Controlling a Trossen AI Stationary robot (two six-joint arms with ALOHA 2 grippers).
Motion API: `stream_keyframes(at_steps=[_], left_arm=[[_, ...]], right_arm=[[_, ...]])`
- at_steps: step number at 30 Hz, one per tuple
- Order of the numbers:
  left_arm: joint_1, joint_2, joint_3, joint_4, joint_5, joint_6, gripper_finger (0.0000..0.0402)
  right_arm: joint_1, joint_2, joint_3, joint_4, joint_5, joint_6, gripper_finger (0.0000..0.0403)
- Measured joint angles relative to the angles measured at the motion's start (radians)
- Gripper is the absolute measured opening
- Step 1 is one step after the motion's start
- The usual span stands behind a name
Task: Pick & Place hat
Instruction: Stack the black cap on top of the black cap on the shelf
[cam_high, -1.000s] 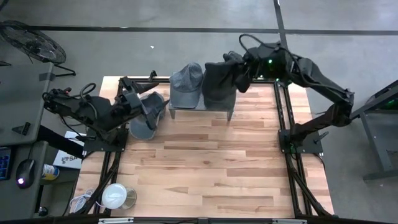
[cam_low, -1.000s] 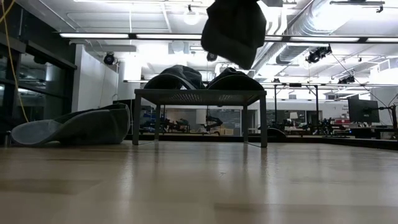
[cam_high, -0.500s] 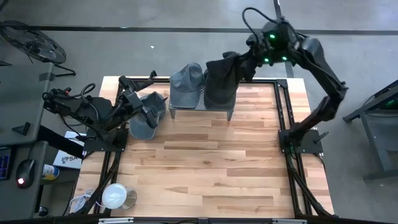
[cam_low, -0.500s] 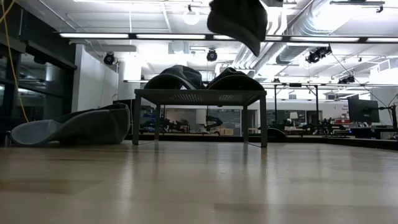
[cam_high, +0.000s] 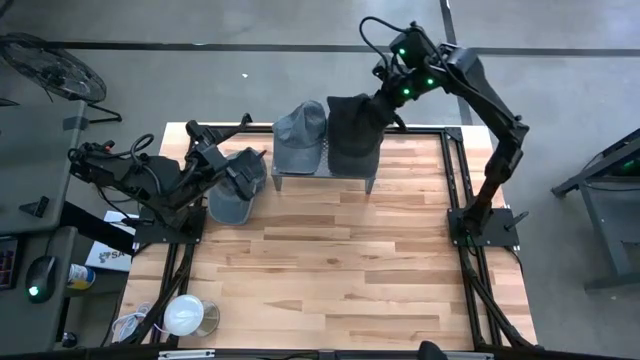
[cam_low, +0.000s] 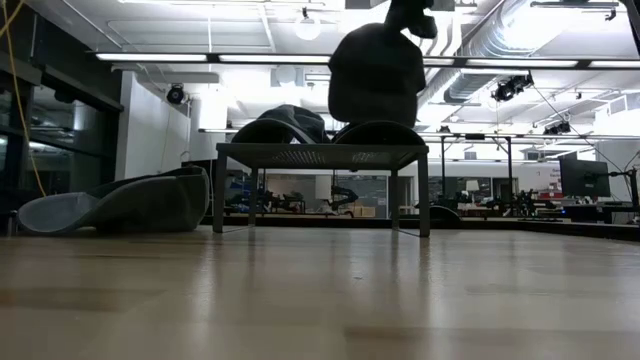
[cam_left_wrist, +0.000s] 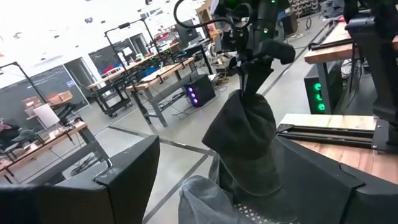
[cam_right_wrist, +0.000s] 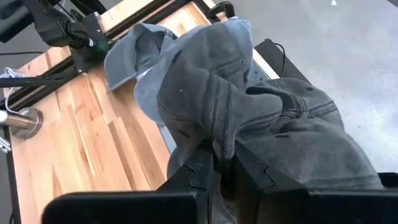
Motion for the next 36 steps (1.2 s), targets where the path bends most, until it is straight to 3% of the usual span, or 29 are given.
stream_keyframes(at_steps=[18, 36], left_arm=[[0.0, 0.0, 0.0, 0.0, -0.002, -0.001, 0.0308], [0.0, 0.0, 0.0, 0.0, 0.0, -0.019, 0.0308]], right_arm=[[0.038, -0.112, 0.0, -0.001, -0.03, 0.036, 0.0022], [0.063, -0.116, -0.062, -0.063, -0.058, 0.035, 0.0022]])
